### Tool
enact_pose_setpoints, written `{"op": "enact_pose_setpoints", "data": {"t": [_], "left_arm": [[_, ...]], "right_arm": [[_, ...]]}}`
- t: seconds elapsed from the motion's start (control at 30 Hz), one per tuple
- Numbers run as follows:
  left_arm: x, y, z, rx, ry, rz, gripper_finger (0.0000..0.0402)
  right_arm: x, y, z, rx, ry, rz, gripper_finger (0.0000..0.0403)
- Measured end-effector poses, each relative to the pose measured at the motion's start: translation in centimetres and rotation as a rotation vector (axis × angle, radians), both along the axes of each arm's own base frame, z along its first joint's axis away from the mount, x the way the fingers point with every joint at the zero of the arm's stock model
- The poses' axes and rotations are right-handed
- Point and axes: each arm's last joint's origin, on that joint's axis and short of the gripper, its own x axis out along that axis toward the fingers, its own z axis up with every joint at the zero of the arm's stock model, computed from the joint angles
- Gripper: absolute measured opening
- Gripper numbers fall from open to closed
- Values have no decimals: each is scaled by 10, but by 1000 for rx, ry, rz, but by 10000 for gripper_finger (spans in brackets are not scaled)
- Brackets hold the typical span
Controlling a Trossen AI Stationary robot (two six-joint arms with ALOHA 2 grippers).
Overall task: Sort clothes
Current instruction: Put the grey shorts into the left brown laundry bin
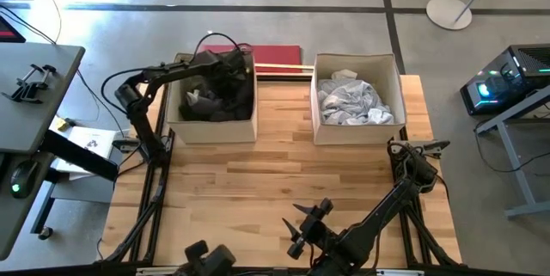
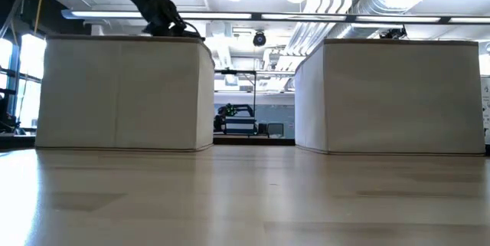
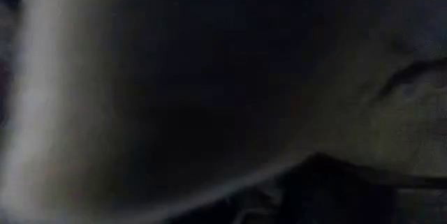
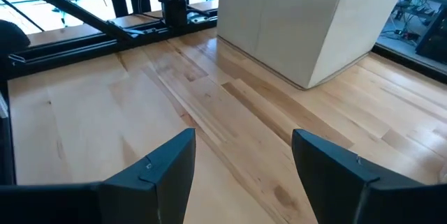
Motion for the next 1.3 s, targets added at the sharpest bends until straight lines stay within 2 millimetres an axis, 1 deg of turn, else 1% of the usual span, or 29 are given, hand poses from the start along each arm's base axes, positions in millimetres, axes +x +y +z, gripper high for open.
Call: {"op": "enact_pose_setpoints", "data": {"t": [0.07,0.13,0.2,0.27,0.4,0.5,0.57,0.63,0.7,0.77,0.87,0.97,1.07,1.1,1.17,1.3], "left_arm": [[-3,0,4,4,-19,19,143],[-7,-1,14,19,-38,41,178],[-13,-5,31,47,-65,65,206],[-19,-11,54,92,-112,86,222],[-37,-32,113,226,-275,112,227],[-56,-53,149,327,-404,106,223],[-68,-66,165,396,-492,100,220],[-80,-77,169,439,-544,99,218],[-89,-82,160,449,-555,110,215],[-96,-85,139,419,-530,147,211],[-100,-87,92,302,-491,194,204],[-100,-89,38,203,-421,198,197],[-98,-84,-1,179,-371,221,190],[-98,-82,-11,171,-348,235,187],[-95,-76,-23,155,-307,260,182],[-90,-68,-35,159,-211,294,174]], "right_arm": [[0,0,0,11,10,5,224],[0,0,0,13,12,6,224],[0,0,0,8,15,10,224],[0,1,0,-2,21,16,224],[0,1,0,-10,24,18,224],[0,1,0,-14,25,19,224],[0,1,0,-17,25,19,224],[1,1,0,-16,24,19,224],[1,1,0,-15,23,19,224],[1,1,0,-15,22,20,224],[0,1,0,-21,26,23,224],[0,1,0,-27,31,26,224],[1,1,0,-28,31,25,224],[1,1,0,-28,31,25,224],[1,1,0,-28,31,25,224],[1,1,0,-26,30,24,224]]}}
